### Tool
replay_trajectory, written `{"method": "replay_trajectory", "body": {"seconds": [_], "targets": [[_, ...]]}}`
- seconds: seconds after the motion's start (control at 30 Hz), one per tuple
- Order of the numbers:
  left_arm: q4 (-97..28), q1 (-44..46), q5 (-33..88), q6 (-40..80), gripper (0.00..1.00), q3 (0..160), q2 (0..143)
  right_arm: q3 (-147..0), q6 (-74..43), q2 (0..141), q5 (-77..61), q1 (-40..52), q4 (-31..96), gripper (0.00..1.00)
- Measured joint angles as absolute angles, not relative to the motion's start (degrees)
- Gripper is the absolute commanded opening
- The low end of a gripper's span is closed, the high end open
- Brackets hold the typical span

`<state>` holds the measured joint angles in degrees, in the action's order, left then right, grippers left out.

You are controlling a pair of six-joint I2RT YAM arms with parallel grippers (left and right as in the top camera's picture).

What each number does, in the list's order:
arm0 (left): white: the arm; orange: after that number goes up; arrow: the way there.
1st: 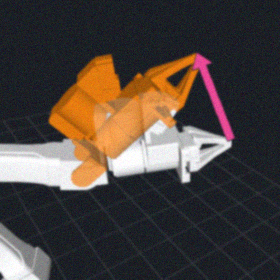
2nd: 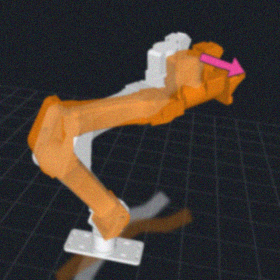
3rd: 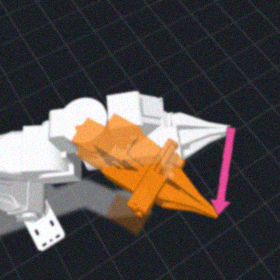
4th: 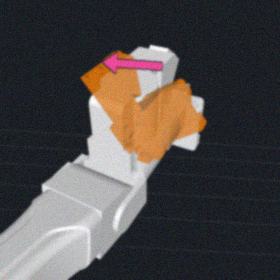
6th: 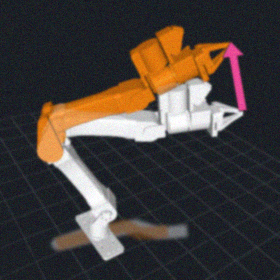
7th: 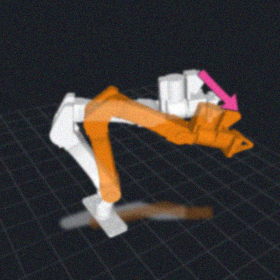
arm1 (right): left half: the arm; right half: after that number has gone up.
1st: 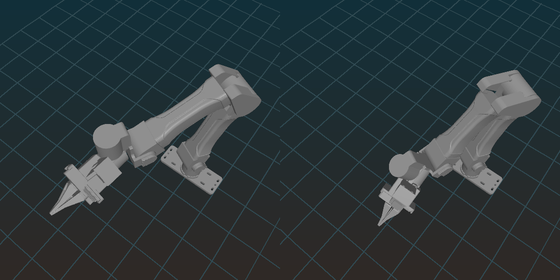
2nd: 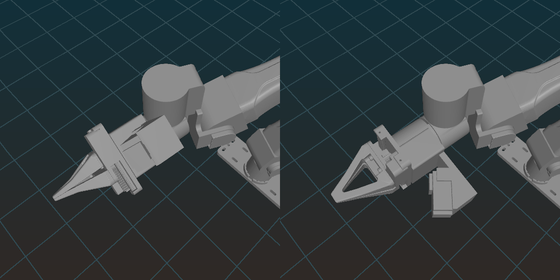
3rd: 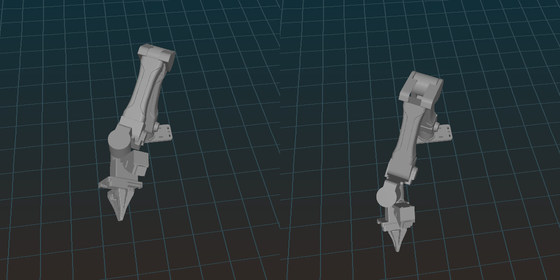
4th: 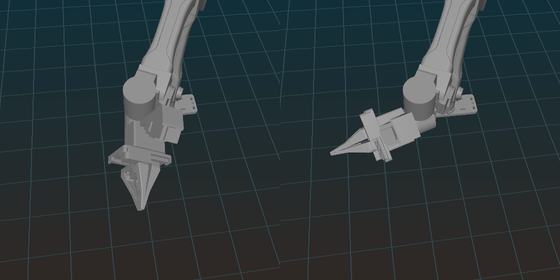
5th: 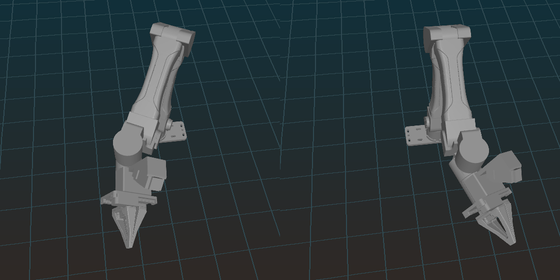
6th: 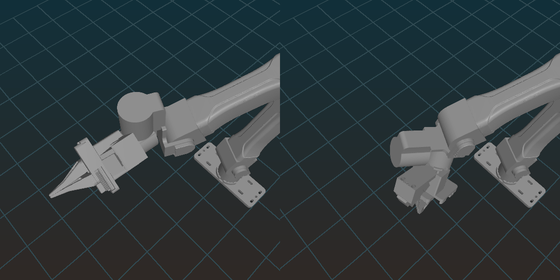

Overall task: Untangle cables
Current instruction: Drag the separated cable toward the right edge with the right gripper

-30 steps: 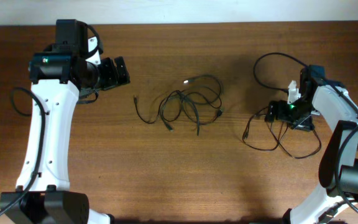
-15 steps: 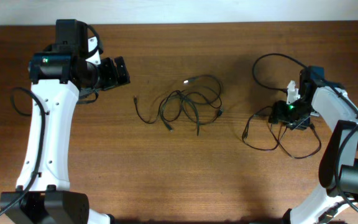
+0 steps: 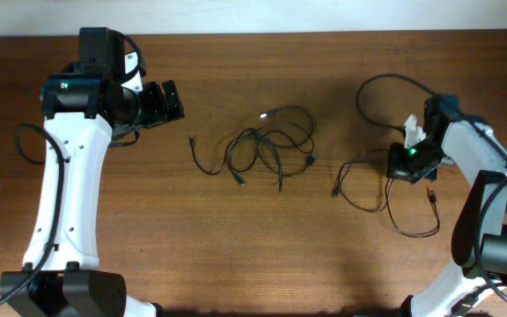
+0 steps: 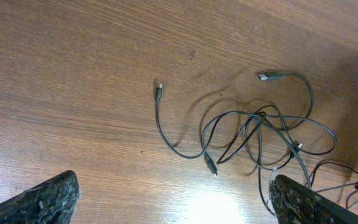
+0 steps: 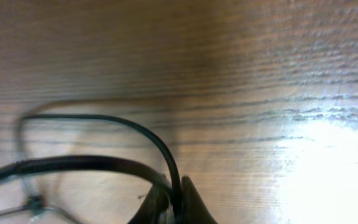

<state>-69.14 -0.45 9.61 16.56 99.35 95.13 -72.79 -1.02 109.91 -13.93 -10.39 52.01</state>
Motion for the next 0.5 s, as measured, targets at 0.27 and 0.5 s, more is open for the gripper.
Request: {"method": "replay_trajectory", "body": {"seconds": [0.27,0.5], "targets": [[-69.1,-0.4,9.6,16.6,0.99,99.4,95.2,-95.7,0.4,108.4,-16.9,-10.4,69.6,0.04],[-69.2,-0.4,9.6,16.6,0.99,99.4,95.2,-111.8,0.8,106.3,-15.9,-10.9,67.4,0.04]]}}
